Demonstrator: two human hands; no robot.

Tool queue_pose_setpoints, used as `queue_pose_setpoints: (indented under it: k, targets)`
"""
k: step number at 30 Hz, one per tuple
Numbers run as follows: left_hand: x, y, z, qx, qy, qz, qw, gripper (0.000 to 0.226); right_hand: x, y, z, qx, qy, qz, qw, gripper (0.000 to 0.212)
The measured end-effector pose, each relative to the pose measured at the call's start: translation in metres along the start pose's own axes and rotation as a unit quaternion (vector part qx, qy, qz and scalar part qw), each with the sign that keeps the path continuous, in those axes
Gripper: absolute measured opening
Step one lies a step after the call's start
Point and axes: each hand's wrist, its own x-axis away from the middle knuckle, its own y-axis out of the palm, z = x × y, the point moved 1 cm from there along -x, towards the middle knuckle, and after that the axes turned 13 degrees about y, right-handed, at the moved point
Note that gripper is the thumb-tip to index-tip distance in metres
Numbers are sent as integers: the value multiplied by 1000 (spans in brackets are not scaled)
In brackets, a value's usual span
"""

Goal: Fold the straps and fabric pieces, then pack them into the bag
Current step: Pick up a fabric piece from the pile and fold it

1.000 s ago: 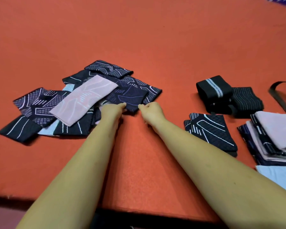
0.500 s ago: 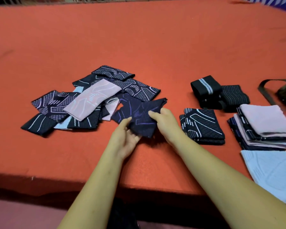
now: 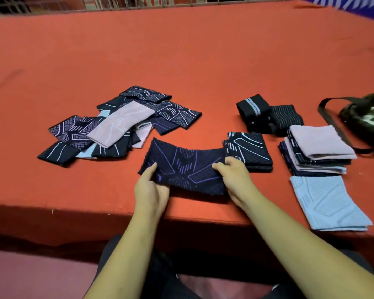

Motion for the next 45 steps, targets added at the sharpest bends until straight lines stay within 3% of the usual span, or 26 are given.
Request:
queue_pose_setpoints:
  k: [2, 3, 5, 9, 12, 14, 17, 19, 21, 27, 31, 33, 34, 37, 41, 42, 45]
  targets:
    - [6, -12, 6, -148, 70, -22, 986, 36, 0, -2, 10, 66, 0, 31, 997, 24]
    - [10, -17, 9, -244, 98, -61, 963, 37, 0, -2, 14, 95, 4, 38, 995, 17]
    - [17, -23, 9, -449, 118, -131, 876, 32, 1, -3, 21, 115, 3, 46, 992, 15]
    - [30, -15, 5, -466, 113, -332, 812, 53, 3, -7, 29, 110, -49, 34, 992, 41]
    - [31, -13, -5, -493, 111, -424, 752, 68, 4, -5, 30, 104, -66, 37, 992, 29]
    - [28, -16, -12, -533, 125, -484, 682, 82, 3, -6, 28, 90, -69, 58, 992, 25]
    - [24, -21, -24, -604, 178, -526, 572, 94, 6, -7, 23, 35, -36, 31, 998, 42]
    - [24, -21, -28, -652, 205, -524, 508, 99, 6, -8, 25, 82, -48, 34, 995, 40]
    - [25, -20, -30, -674, 216, -514, 484, 103, 3, -6, 27, 121, -54, 57, 990, 34]
    - [31, -17, -28, -670, 182, -469, 546, 94, 3, -8, 27, 153, -44, 106, 982, 26]
    - [30, -18, -31, -689, 192, -458, 528, 67, 4, -9, 29, 159, -41, 115, 980, 14]
    - [29, -20, -32, -696, 213, -455, 512, 64, 6, -9, 29, 146, -54, 101, 983, 12]
    - [28, -20, -32, -692, 213, -451, 521, 66, 7, -9, 29, 132, -62, 86, 986, 10]
    - [26, -16, -31, -640, 190, -421, 614, 71, 14, -10, 25, 78, -88, 25, 993, 9]
    - [32, 0, -25, -486, 136, -285, 815, 41, 25, -12, 12, 16, -107, -38, 993, 10]
    - [35, 6, -24, -447, 119, -247, 851, 32, 28, -12, 7, -3, -107, -46, 993, 10]
    - [43, 19, -25, -383, 81, -224, 893, 21, 33, -15, -2, -15, -93, -11, 996, 8]
